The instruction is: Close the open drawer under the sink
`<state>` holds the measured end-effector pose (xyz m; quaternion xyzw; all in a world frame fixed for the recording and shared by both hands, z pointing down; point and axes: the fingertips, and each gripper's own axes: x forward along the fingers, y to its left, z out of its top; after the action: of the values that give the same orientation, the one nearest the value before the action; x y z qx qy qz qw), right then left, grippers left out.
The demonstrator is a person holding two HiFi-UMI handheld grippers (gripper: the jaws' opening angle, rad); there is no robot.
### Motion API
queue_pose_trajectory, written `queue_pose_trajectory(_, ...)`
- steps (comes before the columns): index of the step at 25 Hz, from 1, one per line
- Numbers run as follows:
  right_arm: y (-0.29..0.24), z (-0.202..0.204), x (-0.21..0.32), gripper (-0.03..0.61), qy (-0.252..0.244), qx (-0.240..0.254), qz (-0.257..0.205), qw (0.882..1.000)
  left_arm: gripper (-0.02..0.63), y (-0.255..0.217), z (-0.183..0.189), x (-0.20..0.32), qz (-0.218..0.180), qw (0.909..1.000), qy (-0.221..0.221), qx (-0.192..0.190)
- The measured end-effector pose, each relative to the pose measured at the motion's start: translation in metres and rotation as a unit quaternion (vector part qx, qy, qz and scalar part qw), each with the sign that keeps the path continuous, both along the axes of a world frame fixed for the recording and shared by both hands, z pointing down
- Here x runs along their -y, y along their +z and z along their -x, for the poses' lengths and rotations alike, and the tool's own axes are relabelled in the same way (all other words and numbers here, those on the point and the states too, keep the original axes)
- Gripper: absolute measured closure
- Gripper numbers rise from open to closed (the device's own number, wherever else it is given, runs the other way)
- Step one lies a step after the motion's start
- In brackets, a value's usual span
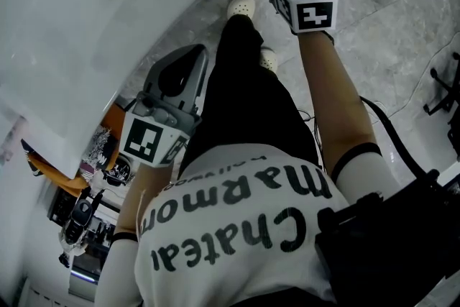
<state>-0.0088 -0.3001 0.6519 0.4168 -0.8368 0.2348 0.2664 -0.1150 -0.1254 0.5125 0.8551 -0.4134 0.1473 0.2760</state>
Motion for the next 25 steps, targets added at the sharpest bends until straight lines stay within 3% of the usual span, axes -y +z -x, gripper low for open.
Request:
queue_pose_trajectory(12, -0.002, 0.004, 0.003, 0.512, 0.008, 0.027, 0.0, 1.0, 0.606, 0.006, -0.001, -0.011, 0.03, 0.9994, -0.012, -0.007)
queue_pose_trajectory(25, -0.002, 0.001, 0.009, 0.505, -0.002, 0.046, -0.01, 0.999, 0.606, 0.012, -0.015, -0.012, 0.031, 0.9995, 0.0, -0.005)
